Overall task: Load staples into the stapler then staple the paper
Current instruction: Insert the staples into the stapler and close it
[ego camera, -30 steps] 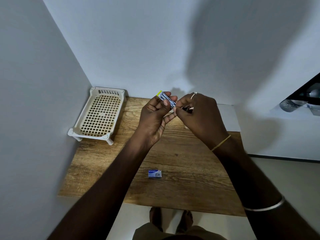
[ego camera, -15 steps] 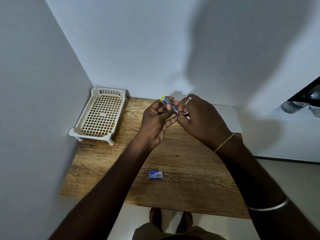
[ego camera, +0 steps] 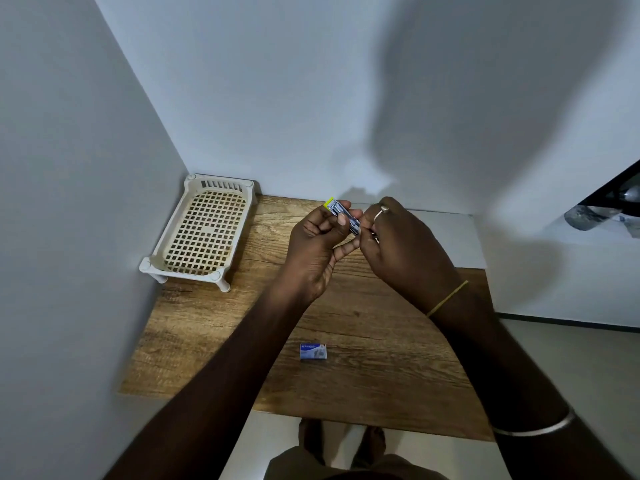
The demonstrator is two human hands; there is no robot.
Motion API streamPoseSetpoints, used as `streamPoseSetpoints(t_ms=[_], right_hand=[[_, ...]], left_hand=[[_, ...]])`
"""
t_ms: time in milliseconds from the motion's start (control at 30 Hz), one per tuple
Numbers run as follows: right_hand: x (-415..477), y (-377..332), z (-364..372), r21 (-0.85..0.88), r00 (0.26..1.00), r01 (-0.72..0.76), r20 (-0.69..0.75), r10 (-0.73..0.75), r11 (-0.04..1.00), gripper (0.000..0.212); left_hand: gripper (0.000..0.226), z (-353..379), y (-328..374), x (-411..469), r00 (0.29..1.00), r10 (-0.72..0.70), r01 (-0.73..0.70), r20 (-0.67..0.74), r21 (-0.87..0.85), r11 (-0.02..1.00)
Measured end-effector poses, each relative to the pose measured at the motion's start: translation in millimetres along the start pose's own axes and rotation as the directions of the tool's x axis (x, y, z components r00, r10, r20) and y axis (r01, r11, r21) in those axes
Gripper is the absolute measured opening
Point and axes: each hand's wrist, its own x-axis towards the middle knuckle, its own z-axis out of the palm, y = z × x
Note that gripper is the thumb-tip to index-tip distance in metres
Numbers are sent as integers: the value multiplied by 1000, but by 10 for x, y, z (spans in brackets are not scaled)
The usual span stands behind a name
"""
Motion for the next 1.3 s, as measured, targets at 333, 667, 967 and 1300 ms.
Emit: streamPoseSetpoints(t_ms=[333,667,967,1300], right_hand=[[-12,31,35,85,999,-50,9,49,995,10],[28,77,18,58,989,-98,115,91,994,12],[24,93,91,50,975,-115,199,103,992,12],[-51,101,137,54,997,-57,50,55,997,10]], left_hand=[[19,-47,-32,16,1000,-21,21,7,6,1000],[16,-41,-43,-4,1000,-6,6,5,62,998],[15,-91,-90,-27,999,-35,37,-12,102,994],[16,-83,-89,-12,999,-42,43,-15,93,995]])
